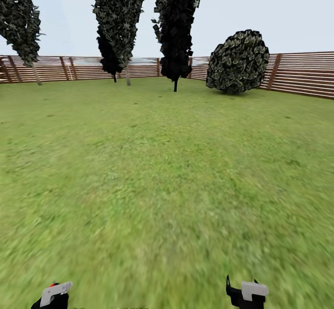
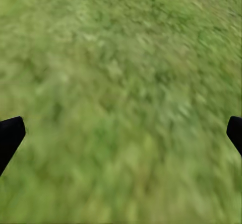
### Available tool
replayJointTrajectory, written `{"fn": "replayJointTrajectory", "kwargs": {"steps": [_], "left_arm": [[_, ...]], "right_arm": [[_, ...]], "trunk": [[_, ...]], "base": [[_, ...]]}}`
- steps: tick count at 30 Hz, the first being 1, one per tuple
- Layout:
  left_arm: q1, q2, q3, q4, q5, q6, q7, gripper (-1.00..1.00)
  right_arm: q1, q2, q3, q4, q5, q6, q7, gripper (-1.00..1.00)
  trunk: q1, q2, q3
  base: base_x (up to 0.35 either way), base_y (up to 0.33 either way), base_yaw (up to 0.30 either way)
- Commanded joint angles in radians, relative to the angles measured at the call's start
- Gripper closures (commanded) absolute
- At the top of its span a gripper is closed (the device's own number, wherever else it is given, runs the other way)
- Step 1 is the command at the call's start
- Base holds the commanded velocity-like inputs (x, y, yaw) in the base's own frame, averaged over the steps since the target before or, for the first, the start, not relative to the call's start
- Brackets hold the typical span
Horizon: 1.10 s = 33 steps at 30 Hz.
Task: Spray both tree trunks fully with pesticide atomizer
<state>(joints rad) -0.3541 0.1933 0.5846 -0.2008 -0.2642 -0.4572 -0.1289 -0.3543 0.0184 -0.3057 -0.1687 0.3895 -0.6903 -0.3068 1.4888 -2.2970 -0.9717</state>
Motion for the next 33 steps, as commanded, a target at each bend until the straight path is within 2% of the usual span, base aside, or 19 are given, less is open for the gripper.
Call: {"fn": "replayJointTrajectory", "kwargs": {"steps": [1,33], "left_arm": [[0.000,0.000,0.001,0.000,0.000,0.000,0.000,1.00],[0.000,0.000,0.001,0.000,0.000,0.000,-0.001,1.00]], "right_arm": [[0.000,0.000,0.000,0.000,0.000,0.000,0.000,-1.00],[0.000,0.000,0.000,0.000,0.000,0.000,0.000,-1.00]], "trunk": [[0.000,0.000,0.000],[0.000,0.000,0.000]], "base": [[0.000,0.000,0.284],[0.000,0.000,0.284]]}}
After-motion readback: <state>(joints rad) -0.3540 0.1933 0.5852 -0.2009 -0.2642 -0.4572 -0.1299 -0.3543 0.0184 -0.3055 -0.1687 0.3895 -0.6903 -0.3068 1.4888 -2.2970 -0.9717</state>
